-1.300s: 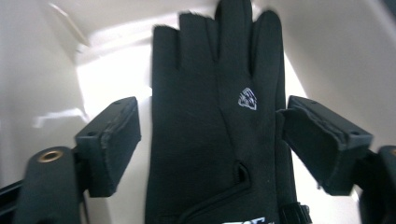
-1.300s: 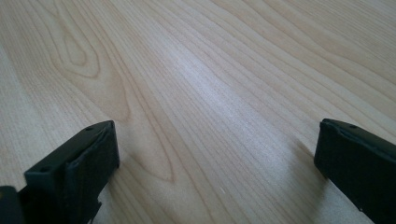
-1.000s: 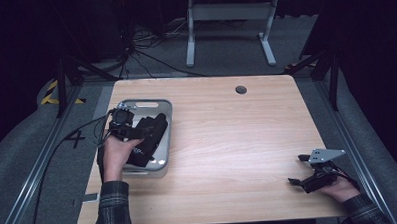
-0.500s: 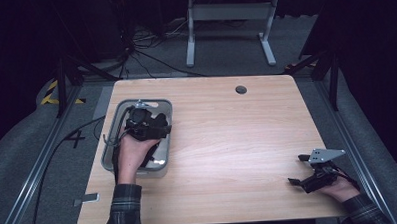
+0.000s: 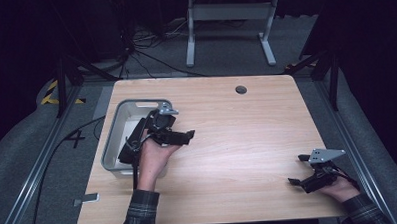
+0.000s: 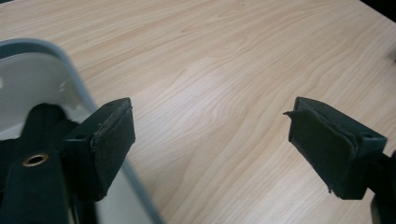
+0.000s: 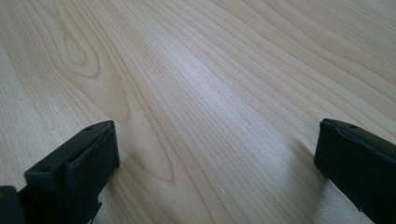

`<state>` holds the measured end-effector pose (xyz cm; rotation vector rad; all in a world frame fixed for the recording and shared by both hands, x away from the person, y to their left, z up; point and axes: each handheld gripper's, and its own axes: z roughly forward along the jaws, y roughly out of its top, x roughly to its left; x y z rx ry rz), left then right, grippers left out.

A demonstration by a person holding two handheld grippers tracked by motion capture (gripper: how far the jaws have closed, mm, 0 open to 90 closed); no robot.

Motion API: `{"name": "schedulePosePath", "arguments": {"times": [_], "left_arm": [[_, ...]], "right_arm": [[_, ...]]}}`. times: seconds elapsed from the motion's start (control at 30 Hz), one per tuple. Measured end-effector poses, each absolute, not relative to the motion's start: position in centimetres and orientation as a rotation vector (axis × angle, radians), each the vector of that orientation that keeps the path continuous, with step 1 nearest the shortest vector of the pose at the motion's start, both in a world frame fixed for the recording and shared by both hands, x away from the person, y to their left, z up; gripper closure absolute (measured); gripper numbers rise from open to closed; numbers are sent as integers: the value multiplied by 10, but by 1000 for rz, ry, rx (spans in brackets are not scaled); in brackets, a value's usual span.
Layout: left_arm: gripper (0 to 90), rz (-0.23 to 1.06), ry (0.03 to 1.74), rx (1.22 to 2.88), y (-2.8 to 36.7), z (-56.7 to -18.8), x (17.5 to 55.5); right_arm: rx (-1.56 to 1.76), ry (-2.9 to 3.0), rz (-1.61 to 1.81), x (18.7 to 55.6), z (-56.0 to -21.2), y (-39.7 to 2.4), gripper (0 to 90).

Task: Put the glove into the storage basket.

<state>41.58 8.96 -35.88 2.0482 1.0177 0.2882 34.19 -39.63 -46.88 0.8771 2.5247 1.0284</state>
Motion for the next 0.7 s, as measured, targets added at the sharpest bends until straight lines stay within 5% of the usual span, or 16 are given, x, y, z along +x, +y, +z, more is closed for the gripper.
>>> {"name": "schedulePosePath", "arguments": {"times": [0.7], "left_arm": [[151,228,881,2129,24,-388,393]], "right_arm": [[874,2528,1028,342,-469,-396,3]]}}
